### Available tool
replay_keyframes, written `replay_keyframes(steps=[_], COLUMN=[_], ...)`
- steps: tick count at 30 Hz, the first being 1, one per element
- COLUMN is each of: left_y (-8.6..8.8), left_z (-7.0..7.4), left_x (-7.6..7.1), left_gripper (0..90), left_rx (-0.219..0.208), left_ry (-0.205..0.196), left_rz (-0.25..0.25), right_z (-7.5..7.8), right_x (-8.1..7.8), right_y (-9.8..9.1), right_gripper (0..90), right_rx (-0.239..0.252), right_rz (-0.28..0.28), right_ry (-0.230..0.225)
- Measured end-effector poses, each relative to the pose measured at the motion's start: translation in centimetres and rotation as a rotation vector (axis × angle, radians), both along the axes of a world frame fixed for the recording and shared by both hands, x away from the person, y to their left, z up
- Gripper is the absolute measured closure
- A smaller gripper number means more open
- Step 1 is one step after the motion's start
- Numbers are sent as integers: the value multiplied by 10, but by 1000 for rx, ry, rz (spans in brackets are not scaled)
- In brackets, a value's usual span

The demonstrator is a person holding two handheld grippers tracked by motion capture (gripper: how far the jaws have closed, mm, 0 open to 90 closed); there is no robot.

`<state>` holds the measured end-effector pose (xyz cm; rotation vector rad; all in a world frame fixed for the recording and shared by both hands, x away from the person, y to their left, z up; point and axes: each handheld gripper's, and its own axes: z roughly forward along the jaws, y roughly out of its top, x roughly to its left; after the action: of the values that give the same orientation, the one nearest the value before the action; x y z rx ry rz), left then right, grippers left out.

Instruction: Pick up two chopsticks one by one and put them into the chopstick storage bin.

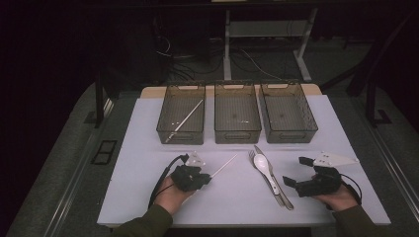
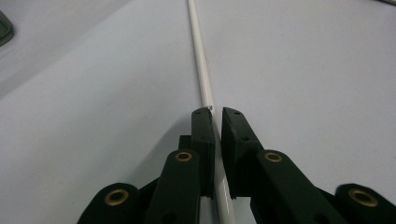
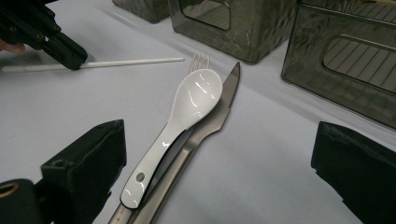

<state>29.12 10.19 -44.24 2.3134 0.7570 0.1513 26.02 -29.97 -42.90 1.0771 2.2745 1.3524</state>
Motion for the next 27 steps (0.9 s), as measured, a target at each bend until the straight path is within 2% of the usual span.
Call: replay_keyframes(steps=[7,9,11,14,20,27], left_y=[-2,-5,-8,-8,4,11], left_z=[1,1,2,4,18,27], left_x=[-3,-4,-5,-6,-2,3], left_gripper=[843,845,846,846,845,845], left_rx=[8,14,25,20,-40,-95], left_ry=[-6,-23,-23,-24,-37,-45], left_rz=[11,-8,-23,-27,-19,-7], right_z=[0,0,0,1,1,1], right_x=[0,0,0,-1,0,-1], right_y=[0,0,-1,-1,-1,-1], right_gripper=[33,33,33,33,33,33], right_rx=[0,4,5,7,6,9], right_rz=[2,-1,-2,-2,-2,-4], right_ry=[0,1,4,6,5,4])
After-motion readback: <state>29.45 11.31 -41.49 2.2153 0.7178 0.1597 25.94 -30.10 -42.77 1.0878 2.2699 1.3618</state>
